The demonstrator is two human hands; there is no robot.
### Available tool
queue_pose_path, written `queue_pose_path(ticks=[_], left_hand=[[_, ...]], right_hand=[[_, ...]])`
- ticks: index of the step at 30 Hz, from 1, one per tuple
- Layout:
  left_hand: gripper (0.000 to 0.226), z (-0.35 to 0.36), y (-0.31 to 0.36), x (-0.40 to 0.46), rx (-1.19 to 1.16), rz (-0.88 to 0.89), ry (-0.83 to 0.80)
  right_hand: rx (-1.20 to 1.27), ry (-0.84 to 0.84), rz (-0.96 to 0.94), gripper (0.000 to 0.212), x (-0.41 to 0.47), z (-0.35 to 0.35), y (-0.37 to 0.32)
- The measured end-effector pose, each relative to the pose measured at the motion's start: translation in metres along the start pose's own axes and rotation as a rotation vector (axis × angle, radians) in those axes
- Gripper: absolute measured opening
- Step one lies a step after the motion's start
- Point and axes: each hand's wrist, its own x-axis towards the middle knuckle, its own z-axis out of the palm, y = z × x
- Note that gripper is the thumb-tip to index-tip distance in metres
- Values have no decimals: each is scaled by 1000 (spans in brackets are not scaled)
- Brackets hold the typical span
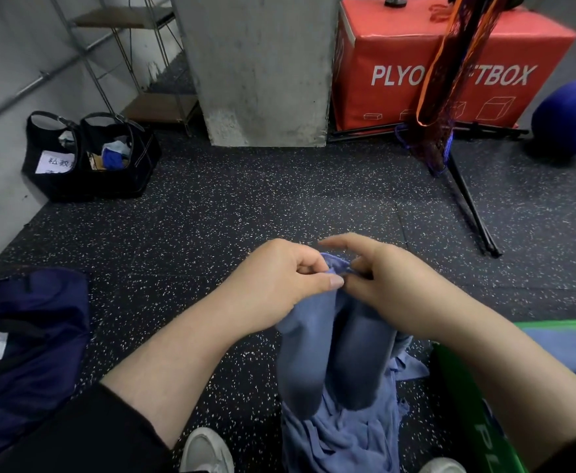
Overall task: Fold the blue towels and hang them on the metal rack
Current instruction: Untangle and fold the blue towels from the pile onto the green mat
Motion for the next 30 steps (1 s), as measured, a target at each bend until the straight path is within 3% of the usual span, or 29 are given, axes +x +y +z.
queue_pose_path(ticks=[4, 10, 15, 19, 25, 30], left_hand=[[21, 0, -1, 0, -20, 7, 7], [28, -2, 2, -2, -54, -4, 19], [33, -11, -2, -2, 121, -66, -16], [32, -17, -9, -2, 165, -70, 102], [49, -9, 2, 0, -17, 60, 316], [46, 4, 1, 4, 67, 36, 311]], right_hand=[[168, -82, -22, 35, -3, -2, -9], [207, -66, 19, 12, 0, 1, 0], [99, 230, 152, 14, 5, -6, 7], [158, 334, 246, 18, 5, -15, 14], [310, 281, 234, 13, 3, -15, 10], [343, 194, 214, 37, 2, -13, 8]])
